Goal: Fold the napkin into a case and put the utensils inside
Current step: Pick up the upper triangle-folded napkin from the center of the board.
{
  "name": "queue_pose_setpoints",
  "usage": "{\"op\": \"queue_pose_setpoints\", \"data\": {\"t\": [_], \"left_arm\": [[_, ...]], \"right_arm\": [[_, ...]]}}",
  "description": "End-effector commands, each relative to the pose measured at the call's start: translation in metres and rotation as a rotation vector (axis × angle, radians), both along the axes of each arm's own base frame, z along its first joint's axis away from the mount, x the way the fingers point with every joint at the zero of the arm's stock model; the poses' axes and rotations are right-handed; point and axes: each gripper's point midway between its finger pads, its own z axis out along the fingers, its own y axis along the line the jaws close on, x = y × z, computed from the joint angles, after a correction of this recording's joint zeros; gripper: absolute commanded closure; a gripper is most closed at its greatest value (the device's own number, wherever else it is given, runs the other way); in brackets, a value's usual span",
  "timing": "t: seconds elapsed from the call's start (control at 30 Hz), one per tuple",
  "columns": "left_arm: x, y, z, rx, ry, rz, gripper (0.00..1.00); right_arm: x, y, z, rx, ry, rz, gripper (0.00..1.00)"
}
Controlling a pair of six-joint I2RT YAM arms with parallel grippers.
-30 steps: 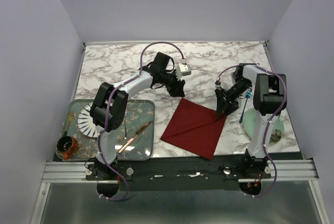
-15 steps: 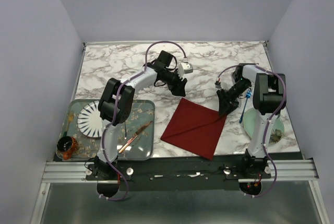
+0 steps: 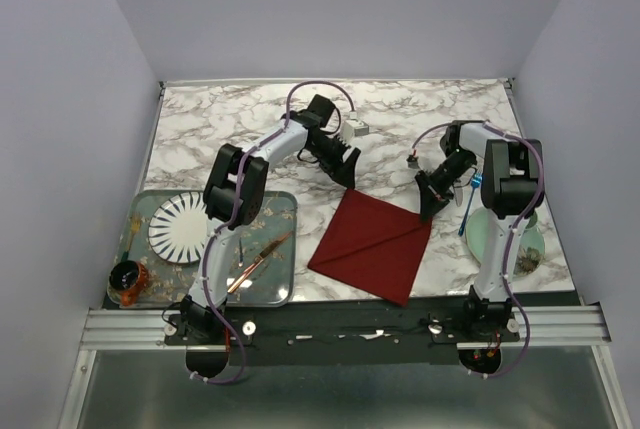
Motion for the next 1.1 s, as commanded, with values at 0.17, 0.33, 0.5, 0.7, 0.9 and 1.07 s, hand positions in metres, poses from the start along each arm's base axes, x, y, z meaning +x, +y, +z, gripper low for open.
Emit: {"op": "queue_pose_setpoints", "data": {"t": [0.17,0.33,0.5,0.7,0.9,1.07], "left_arm": [[-0.027,0.008,-0.029,0.054,0.249,0.058,0.28],[-0.035,0.013,-0.034,0.073,0.286,0.049,0.34],[-0.036,0.017,-0.038,0.097,0.284,0.051,0.39],[-0.043,0.013,-0.033,0.06,0.299,0.022,0.44],[-0.042,0.005,-0.031,0.03,0.303,0.008,0.46],[-0.045,0.007,-0.035,0.035,0.298,-0.016,0.49]], "right_arm": [[0.009,0.006,-0.005,-0.033,-0.13,0.087,0.99],[0.014,0.004,-0.005,-0.047,-0.171,0.095,0.99],[0.021,-0.002,-0.005,-0.076,-0.227,0.113,0.99],[0.023,-0.002,-0.005,-0.082,-0.237,0.112,0.99],[0.025,0.001,-0.004,-0.074,-0.248,0.118,0.99],[0.026,0.0,-0.003,-0.078,-0.248,0.122,0.99]]}}
